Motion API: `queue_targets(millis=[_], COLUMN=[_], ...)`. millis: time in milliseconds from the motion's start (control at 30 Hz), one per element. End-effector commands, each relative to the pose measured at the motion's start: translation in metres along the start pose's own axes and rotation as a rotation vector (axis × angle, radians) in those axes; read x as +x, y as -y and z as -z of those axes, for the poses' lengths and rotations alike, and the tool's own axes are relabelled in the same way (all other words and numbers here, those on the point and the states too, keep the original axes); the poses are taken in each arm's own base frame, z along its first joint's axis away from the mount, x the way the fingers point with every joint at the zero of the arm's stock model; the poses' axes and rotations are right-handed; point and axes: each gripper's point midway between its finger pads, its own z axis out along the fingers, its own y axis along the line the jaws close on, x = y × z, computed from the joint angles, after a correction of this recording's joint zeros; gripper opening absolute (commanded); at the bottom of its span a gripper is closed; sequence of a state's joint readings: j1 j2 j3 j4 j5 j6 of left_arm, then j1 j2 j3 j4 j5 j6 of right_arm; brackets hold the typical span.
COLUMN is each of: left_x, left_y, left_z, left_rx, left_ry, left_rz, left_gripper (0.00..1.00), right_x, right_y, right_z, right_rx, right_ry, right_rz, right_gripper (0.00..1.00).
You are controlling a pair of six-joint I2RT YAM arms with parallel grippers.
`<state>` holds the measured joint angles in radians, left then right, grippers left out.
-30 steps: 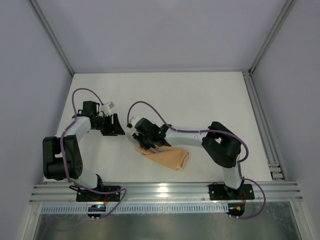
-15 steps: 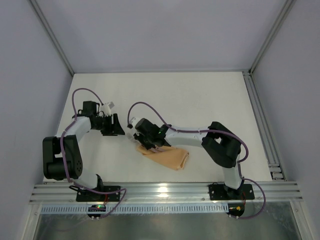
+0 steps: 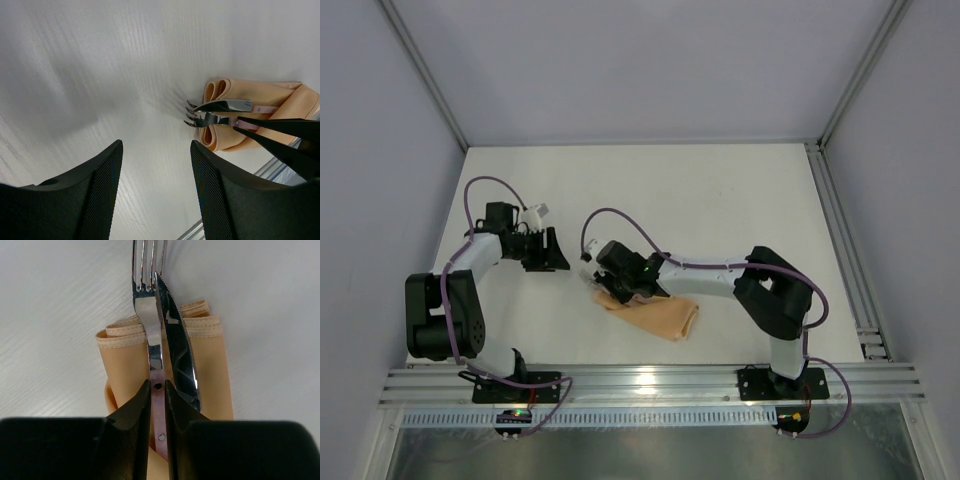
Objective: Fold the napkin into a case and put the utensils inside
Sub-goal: Insert the fork into the folded napkin.
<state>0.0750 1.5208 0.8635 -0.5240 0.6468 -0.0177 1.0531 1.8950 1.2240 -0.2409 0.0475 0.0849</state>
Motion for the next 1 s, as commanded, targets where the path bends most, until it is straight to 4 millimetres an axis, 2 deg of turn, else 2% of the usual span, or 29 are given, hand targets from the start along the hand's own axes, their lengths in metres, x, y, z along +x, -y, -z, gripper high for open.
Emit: queue_targets(millis=[0,200,467,600,667,767,867,967], left_x=[-0.012,-0.013,-0.017,-0.018,-0.018,-0.017,-0.016,-0.016], left_y=[0.007,0.009,0.01,0.009,0.008,0.007,0.008,0.018], left_z=[0.008,0.01,0.013,0.014,0.014,0.013,0.01,0.004], left_rx=[0.014,0.014,0.011,0.002,0.002,0.001,0.004,0.02], left_ry=[0.051,0.057,0.069,0.067,0.064,0.056,0.046,0.025], left_rz=[-0.05,-0.054,-0.064,-0.089,-0.092,-0.088,-0.096,-0.127], left_gripper=[0.58,0.58,0.58,0.58,0.57,0.57,0.57,0.57], right_x=[-0.008,0.001,0.004,0.019,0.019,0.016,0.005,0.004], right_y=[-0.005,-0.006,-0.003,0.002,0.001,-0.001,-0.001,0.0], right_z=[0.012,0.018,0.042,0.04,0.039,0.04,0.038,0.032], right_rx=[-0.017,-0.021,0.004,0.021,0.017,0.01,0.004,0.018], right_ry=[0.031,0.02,0.014,-0.021,-0.023,-0.002,0.045,0.028], right_rz=[0.001,-0.008,0.018,0.022,0.022,0.008,0.016,0.037], right_gripper=[0.04,0.04,0.04,0.04,0.04,0.04,0.04,0.03])
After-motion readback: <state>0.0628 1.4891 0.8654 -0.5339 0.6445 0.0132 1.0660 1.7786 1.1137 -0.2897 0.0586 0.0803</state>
